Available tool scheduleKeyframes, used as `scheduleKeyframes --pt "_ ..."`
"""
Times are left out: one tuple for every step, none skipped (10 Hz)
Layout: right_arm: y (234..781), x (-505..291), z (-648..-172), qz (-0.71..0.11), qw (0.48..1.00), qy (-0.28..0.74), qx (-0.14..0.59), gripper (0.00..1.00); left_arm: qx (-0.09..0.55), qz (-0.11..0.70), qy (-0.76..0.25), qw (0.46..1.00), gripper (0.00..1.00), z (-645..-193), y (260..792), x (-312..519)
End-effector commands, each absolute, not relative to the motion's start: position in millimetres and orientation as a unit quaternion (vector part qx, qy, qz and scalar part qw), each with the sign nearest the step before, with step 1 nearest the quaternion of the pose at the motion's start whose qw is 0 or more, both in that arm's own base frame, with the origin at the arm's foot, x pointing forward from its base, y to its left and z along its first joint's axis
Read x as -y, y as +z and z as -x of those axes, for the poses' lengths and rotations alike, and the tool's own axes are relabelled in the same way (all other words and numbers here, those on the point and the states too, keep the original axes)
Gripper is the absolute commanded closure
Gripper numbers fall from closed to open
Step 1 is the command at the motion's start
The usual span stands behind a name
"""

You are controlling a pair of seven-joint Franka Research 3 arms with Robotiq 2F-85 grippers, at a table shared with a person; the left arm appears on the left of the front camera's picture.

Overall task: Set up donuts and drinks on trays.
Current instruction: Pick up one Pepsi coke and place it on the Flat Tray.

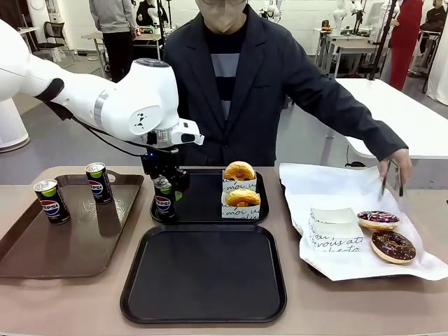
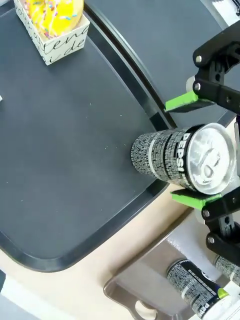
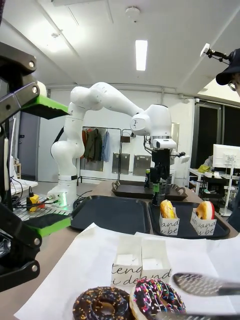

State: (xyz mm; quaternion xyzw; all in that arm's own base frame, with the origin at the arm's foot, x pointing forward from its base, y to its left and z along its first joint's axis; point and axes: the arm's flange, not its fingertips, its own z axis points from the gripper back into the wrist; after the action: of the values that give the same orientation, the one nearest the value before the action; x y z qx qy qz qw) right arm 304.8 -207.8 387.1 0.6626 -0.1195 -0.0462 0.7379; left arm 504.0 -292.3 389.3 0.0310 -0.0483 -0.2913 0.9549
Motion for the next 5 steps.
scheduleKeyframes --pt "387.0 207.9 -304.5 -0.666 0.734 -0.041 0.126 0.0 0.058 -0.028 -0.303 0.951 0.19 -489.6 417.1 290.6" --pt "387.0 207.9 -304.5 -0.666 0.734 -0.041 0.126 0.0 0.056 -0.026 -0.313 0.948 0.1 -484.2 434.3 290.4" --pt "387.0 207.9 -304.5 -0.666 0.734 -0.041 0.126 0.0 0.058 -0.021 -0.312 0.948 0.0 -474.3 452.7 287.0" --pt "387.0 207.9 -304.5 -0.666 0.734 -0.041 0.126 0.0 0.046 -0.012 -0.305 0.951 0.0 -459.7 469.9 280.8" --pt "387.0 207.9 -304.5 -0.666 0.734 -0.041 0.126 0.0 0.039 0.006 -0.297 0.954 0.0 -436.0 488.4 269.2"
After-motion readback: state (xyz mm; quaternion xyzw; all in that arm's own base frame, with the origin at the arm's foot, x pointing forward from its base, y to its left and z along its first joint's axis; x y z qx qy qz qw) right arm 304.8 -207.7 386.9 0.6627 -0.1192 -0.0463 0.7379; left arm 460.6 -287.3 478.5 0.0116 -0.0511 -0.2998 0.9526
